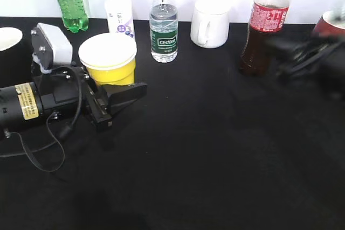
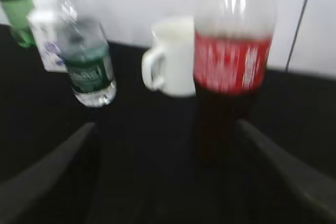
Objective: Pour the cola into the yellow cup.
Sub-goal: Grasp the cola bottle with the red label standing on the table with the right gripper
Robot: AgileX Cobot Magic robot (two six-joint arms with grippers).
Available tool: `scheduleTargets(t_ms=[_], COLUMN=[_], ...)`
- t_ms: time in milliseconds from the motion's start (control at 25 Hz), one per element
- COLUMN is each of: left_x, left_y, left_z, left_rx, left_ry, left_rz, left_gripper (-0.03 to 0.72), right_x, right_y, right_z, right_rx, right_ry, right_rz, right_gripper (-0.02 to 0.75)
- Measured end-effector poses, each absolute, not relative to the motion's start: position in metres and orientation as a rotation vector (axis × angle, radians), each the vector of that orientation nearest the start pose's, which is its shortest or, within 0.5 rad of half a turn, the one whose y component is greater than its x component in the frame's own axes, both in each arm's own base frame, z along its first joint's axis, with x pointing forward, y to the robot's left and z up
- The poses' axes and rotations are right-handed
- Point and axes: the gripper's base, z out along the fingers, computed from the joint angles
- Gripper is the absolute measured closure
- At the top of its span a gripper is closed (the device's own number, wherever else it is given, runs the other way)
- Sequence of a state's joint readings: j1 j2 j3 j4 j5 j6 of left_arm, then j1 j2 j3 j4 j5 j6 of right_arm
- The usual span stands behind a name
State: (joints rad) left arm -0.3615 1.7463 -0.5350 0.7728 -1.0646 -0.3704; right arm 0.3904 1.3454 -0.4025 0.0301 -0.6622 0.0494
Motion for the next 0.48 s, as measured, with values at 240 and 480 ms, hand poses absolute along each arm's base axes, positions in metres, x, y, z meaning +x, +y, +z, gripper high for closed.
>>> scheduleTargets(t_ms=[240,480], left_x=[0.248,0.248], left_y=[-0.153,-0.153], left_z=[0.162,0.163], left_rx=[0.842,0.84], left_ry=[1.598,1.59], left_rz=[-0.791,-0.796], left_gripper=[0.252,0.252], right_x=[0.278,0.309], right_y=[0.106,0.107], right_z=[0.162,0.146], right_rx=[-0.169,-0.067], right_ry=[1.839,1.801], right_rz=[0.29,0.203], right_gripper=[0.097,0.097])
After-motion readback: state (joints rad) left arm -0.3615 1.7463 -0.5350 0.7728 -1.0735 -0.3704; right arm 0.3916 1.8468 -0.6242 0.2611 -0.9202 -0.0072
